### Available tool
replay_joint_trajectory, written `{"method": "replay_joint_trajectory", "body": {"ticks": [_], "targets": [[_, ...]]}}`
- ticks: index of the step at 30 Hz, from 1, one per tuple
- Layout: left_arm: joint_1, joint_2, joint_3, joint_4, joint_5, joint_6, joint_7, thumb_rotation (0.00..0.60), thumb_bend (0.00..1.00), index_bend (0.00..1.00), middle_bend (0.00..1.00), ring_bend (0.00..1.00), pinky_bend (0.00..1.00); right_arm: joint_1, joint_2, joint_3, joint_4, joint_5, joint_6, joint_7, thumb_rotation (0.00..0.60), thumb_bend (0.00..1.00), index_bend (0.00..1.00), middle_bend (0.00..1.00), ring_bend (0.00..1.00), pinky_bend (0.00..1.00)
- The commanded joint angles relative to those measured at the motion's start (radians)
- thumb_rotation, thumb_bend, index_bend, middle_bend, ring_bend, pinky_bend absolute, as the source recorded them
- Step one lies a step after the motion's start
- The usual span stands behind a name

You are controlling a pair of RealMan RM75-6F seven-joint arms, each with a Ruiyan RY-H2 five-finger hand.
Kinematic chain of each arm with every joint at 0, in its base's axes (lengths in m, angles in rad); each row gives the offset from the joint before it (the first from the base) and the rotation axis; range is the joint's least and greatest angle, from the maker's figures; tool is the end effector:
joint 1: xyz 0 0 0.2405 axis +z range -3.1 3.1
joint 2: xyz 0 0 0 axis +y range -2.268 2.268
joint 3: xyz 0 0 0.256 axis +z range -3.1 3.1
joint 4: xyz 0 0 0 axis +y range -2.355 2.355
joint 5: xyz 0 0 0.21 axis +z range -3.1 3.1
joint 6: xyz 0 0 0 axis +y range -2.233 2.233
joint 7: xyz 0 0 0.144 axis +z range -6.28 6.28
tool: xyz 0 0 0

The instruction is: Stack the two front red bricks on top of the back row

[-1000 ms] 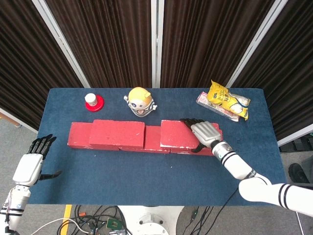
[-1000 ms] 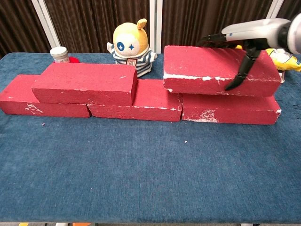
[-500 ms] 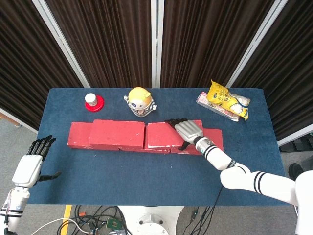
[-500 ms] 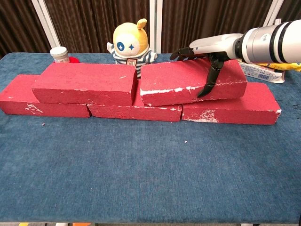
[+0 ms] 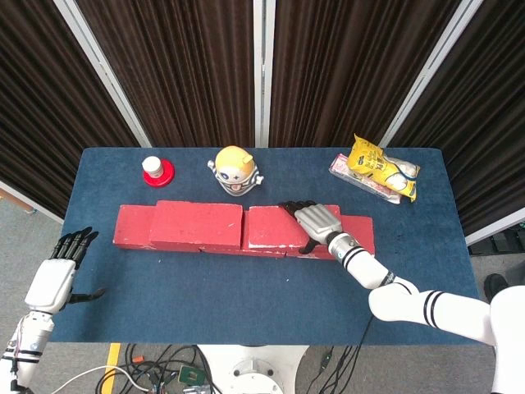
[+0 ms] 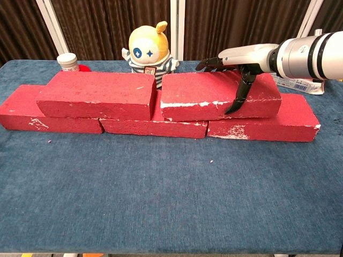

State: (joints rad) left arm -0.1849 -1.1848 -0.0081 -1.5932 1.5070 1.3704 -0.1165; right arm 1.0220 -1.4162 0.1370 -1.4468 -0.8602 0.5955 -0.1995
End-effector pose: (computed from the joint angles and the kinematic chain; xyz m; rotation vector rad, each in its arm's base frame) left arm -0.2981 0.2010 0.1181 -1.4831 -1.0853 -0.9973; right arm -0.1156 -0.3892 -0.0109 2.0656 -1.1533 0.7315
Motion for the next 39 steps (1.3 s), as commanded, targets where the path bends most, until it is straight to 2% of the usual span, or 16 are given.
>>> {"method": "replay_joint_trajectory", "body": {"ticks": [1,39], "targets": [[0.000,0.002,-0.001,-0.001,0.000,0.000,-0.002,0.600,0.06,0.00,0.00,0.00,0.00,-0.001,-0.005,-0.002,0.004,0.001,0.001,0.006,0.600,0.07,0.00,0.07,0.09,0.11],[-0.003,0.004,0.002,0.016,-0.013,-0.029,-0.038,0.600,0.06,0.00,0.00,0.00,0.00,0.032,-0.061,-0.005,0.042,0.063,0.008,0.019,0.600,0.07,0.00,0.05,0.07,0.11]]}}
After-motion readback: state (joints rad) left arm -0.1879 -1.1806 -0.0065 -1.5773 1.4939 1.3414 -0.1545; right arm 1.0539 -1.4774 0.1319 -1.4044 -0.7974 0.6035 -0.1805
